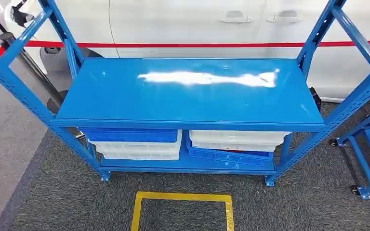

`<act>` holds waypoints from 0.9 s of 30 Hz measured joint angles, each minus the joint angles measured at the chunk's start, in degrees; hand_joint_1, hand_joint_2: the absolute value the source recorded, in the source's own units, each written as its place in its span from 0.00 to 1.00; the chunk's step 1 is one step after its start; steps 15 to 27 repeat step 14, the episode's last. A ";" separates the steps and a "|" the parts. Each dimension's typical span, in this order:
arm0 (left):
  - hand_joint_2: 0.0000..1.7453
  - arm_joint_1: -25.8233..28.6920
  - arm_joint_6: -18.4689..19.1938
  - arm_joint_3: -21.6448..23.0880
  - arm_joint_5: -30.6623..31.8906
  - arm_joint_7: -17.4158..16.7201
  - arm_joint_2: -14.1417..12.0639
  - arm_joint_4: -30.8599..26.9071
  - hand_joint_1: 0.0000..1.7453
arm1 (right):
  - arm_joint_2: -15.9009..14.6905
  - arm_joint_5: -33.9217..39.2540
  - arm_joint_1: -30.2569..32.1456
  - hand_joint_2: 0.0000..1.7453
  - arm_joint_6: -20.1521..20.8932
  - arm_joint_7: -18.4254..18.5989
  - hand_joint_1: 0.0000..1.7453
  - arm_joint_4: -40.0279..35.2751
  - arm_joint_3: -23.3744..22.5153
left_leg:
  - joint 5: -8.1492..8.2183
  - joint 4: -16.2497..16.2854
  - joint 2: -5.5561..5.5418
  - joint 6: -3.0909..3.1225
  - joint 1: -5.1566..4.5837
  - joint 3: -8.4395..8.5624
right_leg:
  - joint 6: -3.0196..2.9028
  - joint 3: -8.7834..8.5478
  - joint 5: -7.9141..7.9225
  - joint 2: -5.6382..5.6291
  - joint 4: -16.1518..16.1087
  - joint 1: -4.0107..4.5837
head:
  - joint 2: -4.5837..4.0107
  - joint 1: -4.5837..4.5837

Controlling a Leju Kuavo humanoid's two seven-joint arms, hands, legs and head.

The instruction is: Take the parts from the cabinet and place them on the table.

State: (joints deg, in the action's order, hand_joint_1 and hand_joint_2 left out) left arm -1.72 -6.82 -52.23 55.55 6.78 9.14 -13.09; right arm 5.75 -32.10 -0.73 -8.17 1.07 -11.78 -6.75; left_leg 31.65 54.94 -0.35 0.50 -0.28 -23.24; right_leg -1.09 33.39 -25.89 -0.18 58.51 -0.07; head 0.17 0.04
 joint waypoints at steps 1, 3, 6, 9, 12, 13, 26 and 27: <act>1.00 0.24 0.24 1.36 -1.55 -0.20 -0.22 -0.22 0.00 | -0.04 0.83 0.19 1.00 0.31 0.00 0.00 -0.17 0.02 | 0.00 0.00 0.00 0.00 -0.01 0.00 | 0.00 0.00 0.00 0.00 0.00 0.00 | 0.00 0.00; 1.00 0.82 0.52 4.09 -4.63 -0.57 -0.74 -0.61 0.00 | -0.20 2.60 0.67 1.00 0.61 -0.04 0.00 -0.66 0.11 | 0.00 0.00 0.00 0.00 -0.02 0.00 | 0.00 -0.01 0.00 0.01 0.00 -0.02 | 0.00 -0.02; 1.00 1.63 1.07 8.09 -9.00 -1.07 -1.40 -1.22 0.00 | -0.55 5.14 1.38 1.00 1.40 -0.13 0.00 -1.42 0.44 | 0.00 0.00 0.00 0.00 -0.04 0.01 | 0.01 -0.01 0.00 0.00 0.00 -0.04 | 0.00 -0.02; 1.00 2.42 1.59 12.14 -13.51 -1.55 -2.10 -1.86 0.00 | -0.89 7.71 2.11 1.00 1.90 -0.13 0.00 -2.16 0.90 | 0.00 0.00 0.00 0.00 -0.05 0.01 | 0.03 -0.02 -0.02 0.01 0.00 -0.06 | 0.00 0.00; 1.00 3.20 2.12 16.13 -18.01 -2.10 -2.78 -2.45 0.00 | -1.44 10.25 2.85 1.00 2.60 -0.13 0.00 -2.91 1.25 | 0.01 0.00 0.00 0.00 -0.06 0.01 | 0.04 -0.03 -0.02 0.01 0.00 -0.08 | 0.00 0.00; 1.00 3.44 2.36 17.20 -19.19 -2.27 -2.95 -2.62 0.00 | -1.60 10.95 3.12 1.00 2.69 -0.13 0.00 -3.08 1.38 | 0.01 -0.01 -0.01 0.00 -0.06 0.01 | 0.04 -0.03 -0.02 0.01 0.00 -0.08 | 0.00 0.00; 1.00 3.68 2.47 18.59 -20.75 -2.47 -3.19 -2.82 0.00 | -1.77 11.86 3.46 1.00 2.99 -0.13 0.00 -3.34 1.48 | 0.01 -0.01 0.00 0.00 -0.06 0.01 | 0.04 -0.03 -0.02 0.01 0.00 -0.09 | 0.00 0.00; 1.00 3.68 2.47 18.59 -20.75 -2.47 -3.19 -2.82 0.00 | -1.77 11.86 3.46 1.00 2.99 -0.13 0.00 -3.34 1.48 | 0.01 -0.01 0.00 0.00 -0.06 0.01 | 0.04 -0.03 -0.02 0.01 0.00 -0.09 | 0.00 0.00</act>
